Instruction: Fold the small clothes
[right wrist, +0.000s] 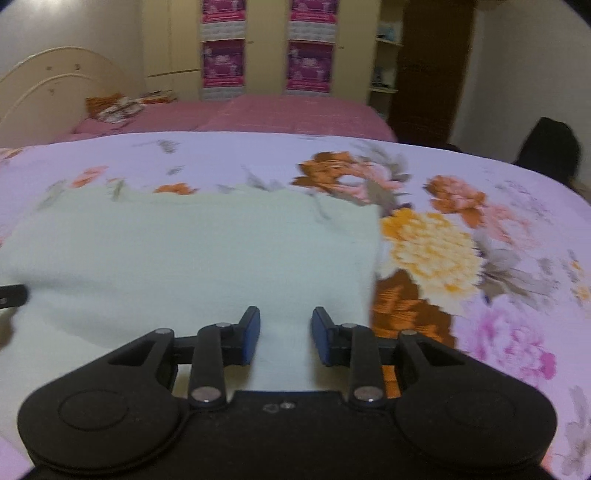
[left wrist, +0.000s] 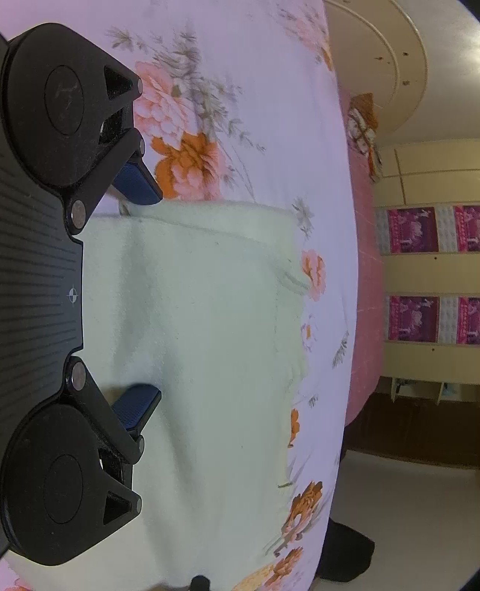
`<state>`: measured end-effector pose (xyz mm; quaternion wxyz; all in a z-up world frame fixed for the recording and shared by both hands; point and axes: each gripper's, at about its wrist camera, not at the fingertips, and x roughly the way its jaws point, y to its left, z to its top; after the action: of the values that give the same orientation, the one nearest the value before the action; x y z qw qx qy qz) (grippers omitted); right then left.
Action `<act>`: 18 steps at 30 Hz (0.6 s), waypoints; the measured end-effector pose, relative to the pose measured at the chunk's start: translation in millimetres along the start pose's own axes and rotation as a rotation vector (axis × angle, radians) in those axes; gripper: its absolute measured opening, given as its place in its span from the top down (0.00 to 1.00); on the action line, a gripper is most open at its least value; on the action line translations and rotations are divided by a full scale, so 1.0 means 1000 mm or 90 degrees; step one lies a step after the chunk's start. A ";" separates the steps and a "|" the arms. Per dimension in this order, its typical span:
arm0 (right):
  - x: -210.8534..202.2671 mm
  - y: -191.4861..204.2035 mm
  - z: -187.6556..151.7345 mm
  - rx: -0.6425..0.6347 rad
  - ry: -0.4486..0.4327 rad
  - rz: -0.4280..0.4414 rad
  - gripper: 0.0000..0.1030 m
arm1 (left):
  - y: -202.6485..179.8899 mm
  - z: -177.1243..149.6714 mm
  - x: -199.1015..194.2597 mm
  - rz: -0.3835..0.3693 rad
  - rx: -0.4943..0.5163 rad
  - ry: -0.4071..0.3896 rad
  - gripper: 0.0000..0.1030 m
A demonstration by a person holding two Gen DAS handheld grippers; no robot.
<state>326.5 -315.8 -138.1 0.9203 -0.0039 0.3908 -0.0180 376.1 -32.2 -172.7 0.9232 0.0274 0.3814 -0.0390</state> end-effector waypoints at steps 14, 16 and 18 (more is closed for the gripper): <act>-0.055 0.046 -0.022 -0.003 0.002 0.067 0.67 | -0.021 -0.027 -0.054 -0.050 0.026 -0.007 0.00; -0.055 0.054 -0.033 -0.013 0.016 0.068 0.67 | -0.027 -0.036 -0.052 -0.044 0.047 0.007 0.00; -0.053 0.059 -0.044 -0.021 0.031 0.064 0.67 | -0.028 -0.044 -0.050 -0.037 0.058 0.005 0.00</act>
<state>259.3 -255.0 -132.0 0.9101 0.0012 0.4130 0.0346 307.4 -53.6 -169.5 0.9180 0.0584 0.3833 -0.0833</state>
